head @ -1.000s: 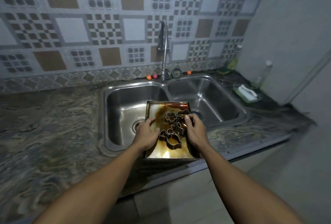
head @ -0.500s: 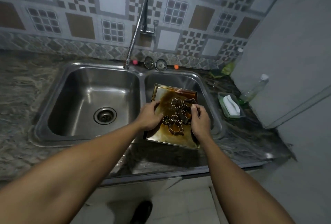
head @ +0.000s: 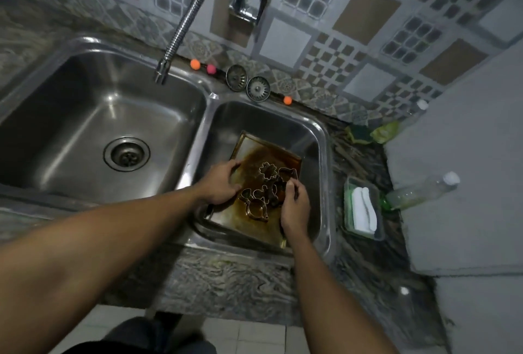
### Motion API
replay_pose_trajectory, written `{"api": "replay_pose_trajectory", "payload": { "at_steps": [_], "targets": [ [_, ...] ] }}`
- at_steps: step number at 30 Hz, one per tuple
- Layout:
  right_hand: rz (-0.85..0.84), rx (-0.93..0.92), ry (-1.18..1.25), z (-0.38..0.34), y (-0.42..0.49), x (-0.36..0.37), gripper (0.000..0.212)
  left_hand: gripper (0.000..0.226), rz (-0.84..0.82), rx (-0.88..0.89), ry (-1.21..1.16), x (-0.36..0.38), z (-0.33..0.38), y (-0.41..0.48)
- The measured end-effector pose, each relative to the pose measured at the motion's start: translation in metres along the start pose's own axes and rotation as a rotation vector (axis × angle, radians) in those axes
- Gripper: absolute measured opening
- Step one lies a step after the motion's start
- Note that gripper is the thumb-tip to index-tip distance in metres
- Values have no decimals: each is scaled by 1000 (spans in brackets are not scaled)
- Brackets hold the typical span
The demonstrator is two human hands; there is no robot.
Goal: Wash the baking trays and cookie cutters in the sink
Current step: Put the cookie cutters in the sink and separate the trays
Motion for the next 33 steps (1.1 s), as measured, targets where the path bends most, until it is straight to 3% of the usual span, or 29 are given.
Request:
{"api": "replay_pose_trajectory", "payload": {
  "at_steps": [13, 21, 28, 33],
  "targets": [
    [-253, 61, 47, 35, 81, 30, 39, 89, 103, -286, -66, 28, -38, 37],
    [-357, 150, 127, 51, 115, 57, 41, 90, 103, -396, 22, 23, -60, 76],
    [-448, 145, 94, 47, 199, 84, 41, 100, 158, -465, -134, 19, -101, 148],
    [-409, 161, 93, 67, 207, 88, 41, 86, 170, -449, -140, 21, -96, 151]
  ]
}}
Point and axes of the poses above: each hand's wrist, its own y-axis towards the middle knuckle, its own x-axis out of the palm, z = x × y, the point moved 10 cm from there along y, towards the middle knuckle, and after that the axes turned 7 degrees about -z, right-handed, at the moved point
